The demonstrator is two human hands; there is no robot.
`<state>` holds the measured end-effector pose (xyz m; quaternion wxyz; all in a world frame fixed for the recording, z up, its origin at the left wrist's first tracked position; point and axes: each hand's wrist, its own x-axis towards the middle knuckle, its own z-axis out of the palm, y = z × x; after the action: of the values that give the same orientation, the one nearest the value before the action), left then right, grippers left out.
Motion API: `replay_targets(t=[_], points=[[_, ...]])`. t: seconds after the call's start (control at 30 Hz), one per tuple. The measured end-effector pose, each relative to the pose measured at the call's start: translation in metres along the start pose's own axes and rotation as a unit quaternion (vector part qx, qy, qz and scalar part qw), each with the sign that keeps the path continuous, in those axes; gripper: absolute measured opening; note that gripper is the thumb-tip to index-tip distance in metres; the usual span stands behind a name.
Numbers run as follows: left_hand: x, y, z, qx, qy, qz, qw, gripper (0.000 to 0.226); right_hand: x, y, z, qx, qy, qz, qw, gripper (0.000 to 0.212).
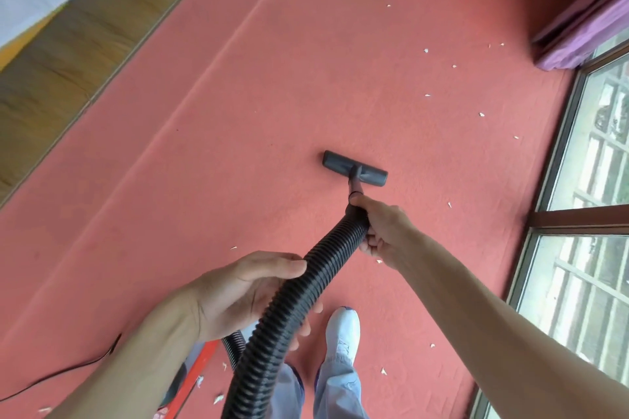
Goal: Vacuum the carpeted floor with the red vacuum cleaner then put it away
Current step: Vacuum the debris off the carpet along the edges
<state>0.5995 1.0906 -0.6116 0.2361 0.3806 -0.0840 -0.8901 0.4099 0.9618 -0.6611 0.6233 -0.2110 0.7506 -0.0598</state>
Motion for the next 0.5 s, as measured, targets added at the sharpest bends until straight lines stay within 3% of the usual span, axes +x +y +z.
replay_targets(t=[0.17,0.37,0.5], points=[[0.018,-0.009,0.009,0.006,0.094,0.043,0.995,0.043,0.019,-0.013,0.018,-0.037,0.039,-0.027,0.998,0.036],[-0.003,-0.031,-0.004,0.002,-0.058,-0.004,0.998,0.048,-0.012,0.019,0.027,-0.049,0.029,-0.019,0.998,0.031],[-0.017,-0.04,-0.019,-0.039,-0.037,0.01,0.999,0.061,-0.018,0.034,0.037,-0.001,0.027,-0.006,1.0,0.03]])
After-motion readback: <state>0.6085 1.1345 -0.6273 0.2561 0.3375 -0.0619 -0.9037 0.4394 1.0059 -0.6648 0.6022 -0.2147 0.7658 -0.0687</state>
